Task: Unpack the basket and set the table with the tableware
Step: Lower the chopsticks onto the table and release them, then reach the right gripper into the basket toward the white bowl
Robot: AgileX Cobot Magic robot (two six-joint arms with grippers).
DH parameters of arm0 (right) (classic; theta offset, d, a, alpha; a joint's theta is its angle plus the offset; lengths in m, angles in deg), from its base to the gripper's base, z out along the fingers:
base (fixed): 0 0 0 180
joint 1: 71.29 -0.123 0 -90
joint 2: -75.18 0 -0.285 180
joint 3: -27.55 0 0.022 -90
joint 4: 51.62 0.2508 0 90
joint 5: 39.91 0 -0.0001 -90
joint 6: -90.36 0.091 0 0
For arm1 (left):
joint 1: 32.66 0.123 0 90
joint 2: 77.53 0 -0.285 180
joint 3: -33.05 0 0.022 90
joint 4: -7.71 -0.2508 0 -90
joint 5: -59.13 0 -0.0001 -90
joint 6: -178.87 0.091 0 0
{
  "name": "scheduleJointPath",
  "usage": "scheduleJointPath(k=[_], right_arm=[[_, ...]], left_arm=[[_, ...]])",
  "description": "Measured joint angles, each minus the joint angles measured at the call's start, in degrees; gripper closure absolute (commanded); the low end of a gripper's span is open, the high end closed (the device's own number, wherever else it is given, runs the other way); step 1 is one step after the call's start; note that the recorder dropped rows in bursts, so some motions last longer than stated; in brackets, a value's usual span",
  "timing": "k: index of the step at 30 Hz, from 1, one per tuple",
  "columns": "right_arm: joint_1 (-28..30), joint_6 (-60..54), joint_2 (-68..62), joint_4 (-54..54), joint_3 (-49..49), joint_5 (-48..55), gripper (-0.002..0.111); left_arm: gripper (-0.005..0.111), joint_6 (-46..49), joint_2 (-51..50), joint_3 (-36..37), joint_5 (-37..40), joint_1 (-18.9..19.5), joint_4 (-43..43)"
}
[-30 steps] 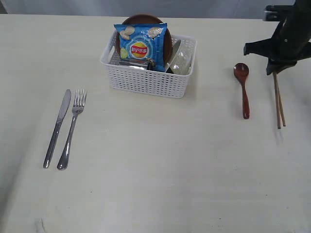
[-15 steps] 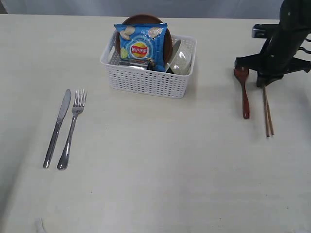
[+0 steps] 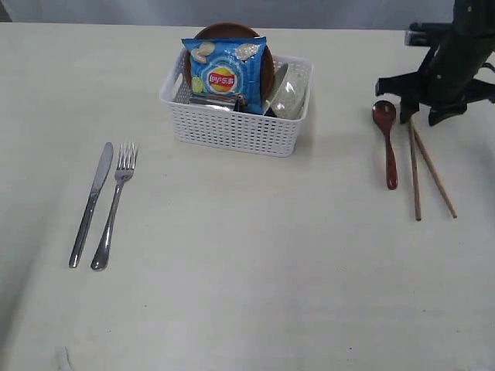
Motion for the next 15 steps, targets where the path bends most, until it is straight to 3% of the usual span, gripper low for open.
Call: scheduleJointPath(k=[4,9,12,15], right_arm=[[0.0,-4.1,7.2,4.8,0.0,-1.9,0.062],[-0.7,-16.1,13.0,20.2,0.0,-3.2,0.062],[-6.4,-22.6,13.9,27.5,-0.7,-3.3,0.062],[-13.5,-22.4,13.8,27.8,-3.7,-3.3,0.062]], left_arm=[[0.107,0.0,0.0,0.0,0.0,0.0,0.0],[0.107,0.0,0.0,0.0,0.0,0.0,0.0],[0.107,0.0,0.0,0.0,0.0,0.0,0.0],[0.107,0.0,0.0,0.0,0.0,0.0,0.0]])
